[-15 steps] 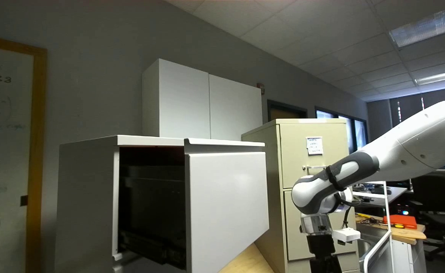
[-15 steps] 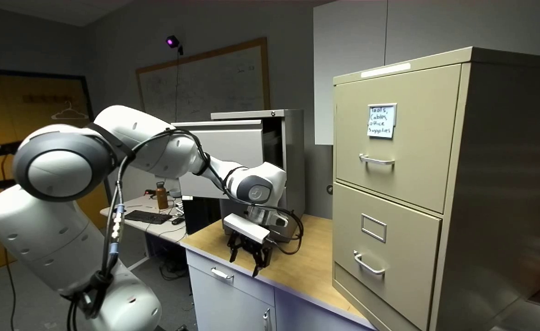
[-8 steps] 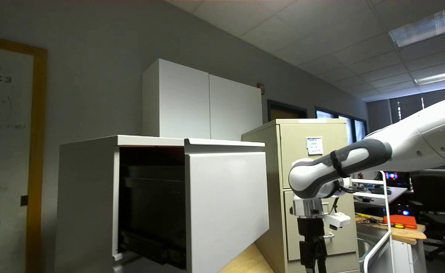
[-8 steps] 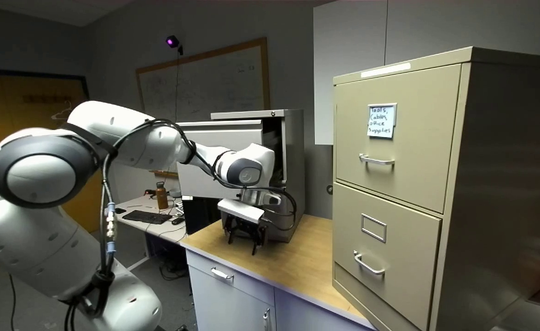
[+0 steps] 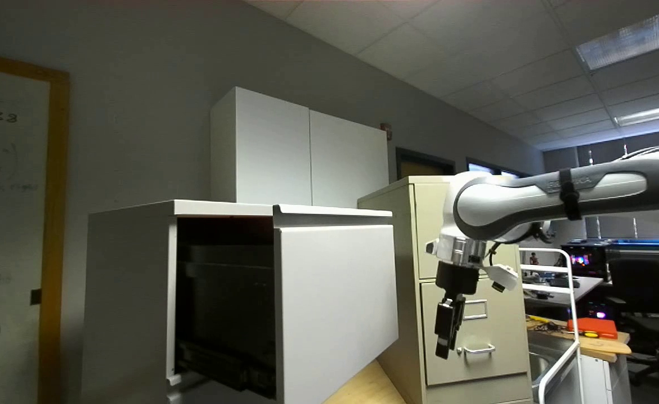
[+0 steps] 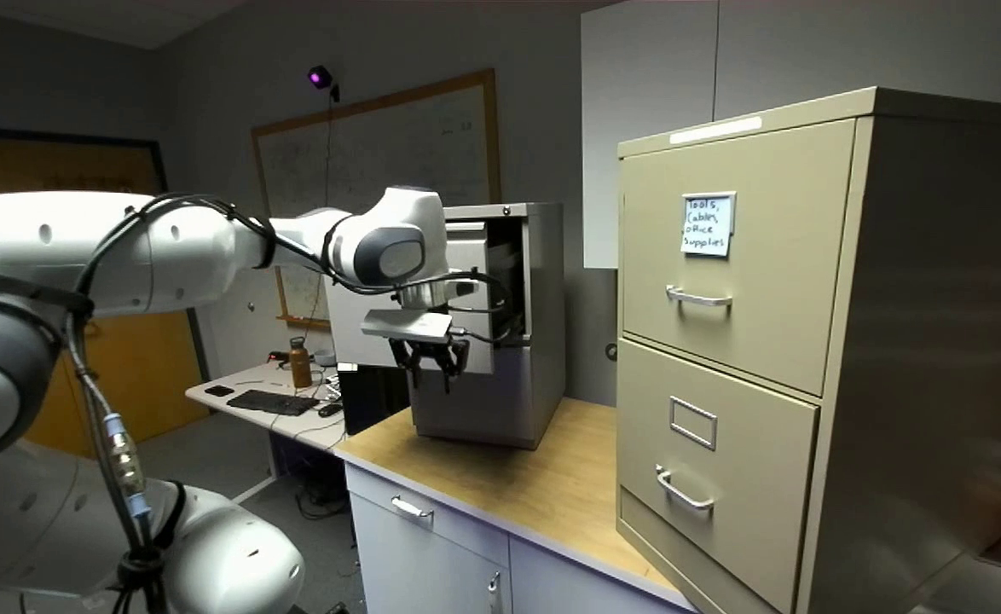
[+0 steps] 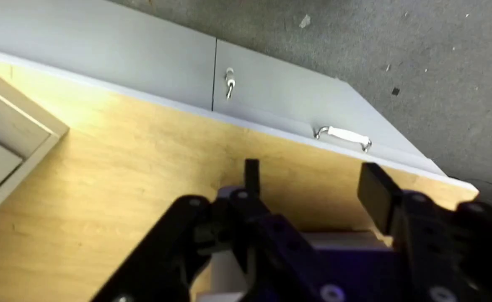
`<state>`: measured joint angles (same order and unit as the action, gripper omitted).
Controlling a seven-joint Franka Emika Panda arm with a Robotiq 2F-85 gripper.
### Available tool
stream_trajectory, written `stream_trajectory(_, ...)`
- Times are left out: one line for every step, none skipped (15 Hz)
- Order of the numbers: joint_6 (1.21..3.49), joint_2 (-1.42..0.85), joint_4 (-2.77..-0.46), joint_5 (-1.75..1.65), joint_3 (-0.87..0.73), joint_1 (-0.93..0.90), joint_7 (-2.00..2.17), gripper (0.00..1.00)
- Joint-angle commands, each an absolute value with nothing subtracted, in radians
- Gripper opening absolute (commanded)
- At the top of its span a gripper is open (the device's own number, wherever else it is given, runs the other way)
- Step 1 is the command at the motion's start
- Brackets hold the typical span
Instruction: Close the top drawer of the cabinet
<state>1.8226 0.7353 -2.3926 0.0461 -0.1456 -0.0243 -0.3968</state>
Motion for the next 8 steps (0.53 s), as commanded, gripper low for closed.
stream_trajectory(1.923,0.830,-2.407,0.107,-0.145,-0.083,-0.413,0.33)
stream_trajectory(1.969,0.844,-2.418,0.132,-0.148,-0.103,-0.415,0.26)
stream_trajectory(2.015,0.854,-2.427,0.159,-0.153,-0.125,-0.420,0.17)
stream_trajectory(2.066,0.862,-2.438,0.186,-0.158,-0.147,-0.429,0.11)
stream_trajectory(2.108,0.861,-2.444,0.207,-0.160,-0.169,-0.439,0.05)
stream_trajectory(2.151,0.857,-2.452,0.221,-0.158,-0.187,-0.445,0.03)
stream_trajectory(2.176,0.852,-2.454,0.239,-0.161,-0.211,-0.454,0.01)
stream_trajectory(2.205,0.849,-2.460,0.252,-0.162,-0.231,-0.463,0.00)
